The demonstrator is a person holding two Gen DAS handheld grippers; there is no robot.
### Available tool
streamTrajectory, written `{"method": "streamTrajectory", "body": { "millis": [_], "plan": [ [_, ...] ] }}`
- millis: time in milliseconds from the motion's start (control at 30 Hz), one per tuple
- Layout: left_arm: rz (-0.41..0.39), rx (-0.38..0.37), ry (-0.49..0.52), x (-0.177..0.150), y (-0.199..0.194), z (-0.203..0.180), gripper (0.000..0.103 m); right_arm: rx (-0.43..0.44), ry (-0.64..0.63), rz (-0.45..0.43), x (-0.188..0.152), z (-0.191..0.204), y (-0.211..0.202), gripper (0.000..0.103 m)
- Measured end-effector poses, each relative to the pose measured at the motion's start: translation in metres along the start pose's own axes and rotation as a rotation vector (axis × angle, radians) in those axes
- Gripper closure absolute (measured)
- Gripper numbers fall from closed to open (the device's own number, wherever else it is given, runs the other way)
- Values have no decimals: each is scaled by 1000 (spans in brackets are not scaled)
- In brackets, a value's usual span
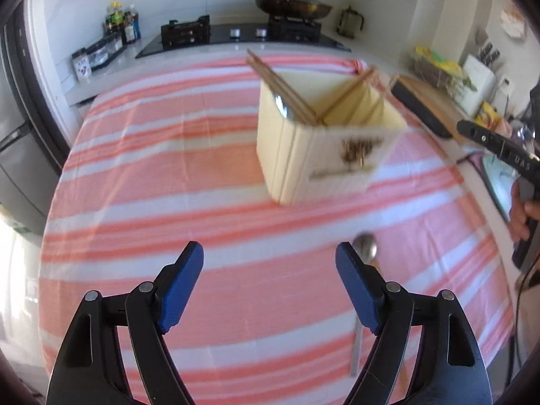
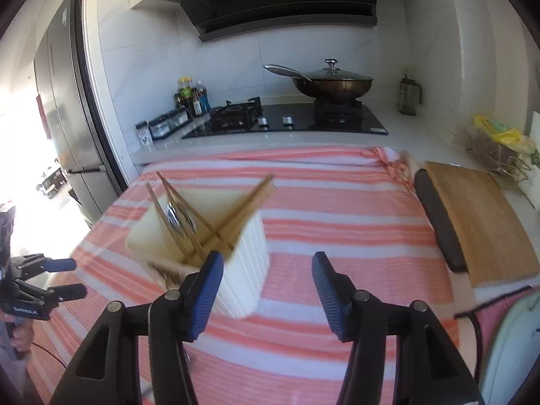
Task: Organize utensils
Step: 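Withdraw both open tools from the basket back over the table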
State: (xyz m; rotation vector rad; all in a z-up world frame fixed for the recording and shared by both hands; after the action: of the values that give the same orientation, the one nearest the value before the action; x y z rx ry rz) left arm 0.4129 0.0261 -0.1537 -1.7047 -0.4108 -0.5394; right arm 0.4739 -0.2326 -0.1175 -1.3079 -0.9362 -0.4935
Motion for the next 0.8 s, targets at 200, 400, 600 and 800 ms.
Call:
{"method": "streamTrajectory", "body": {
  "millis": [200,400,600,800],
  "plan": [
    [17,31,-119,-97,-4,6,21,-40,49,161,-136,5,-30,46],
    [-31,5,-197,-124,-13,-6,19,-53,43,160,-204,32,-68,46],
    [-40,-1,-203,-139,-17,-11,19,-56,39,173,-227,39,-70,46],
    [-54,5,-199,-146,-23,-11,19,-56,73,173,-235,37,-69,46]
  ]
}}
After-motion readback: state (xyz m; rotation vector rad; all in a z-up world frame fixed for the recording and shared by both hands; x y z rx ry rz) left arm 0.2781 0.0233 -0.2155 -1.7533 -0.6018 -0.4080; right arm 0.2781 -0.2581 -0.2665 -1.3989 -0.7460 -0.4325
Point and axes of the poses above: each gripper's, at about its wrist camera, not at the fingertips, and y roughly the way its jaws point, z to its left, x to its top, the point moved 2 cm from there along y, roughly the way its jaws point, and after that the axes turned 7 degrees about -y, right-handed, at the moved point
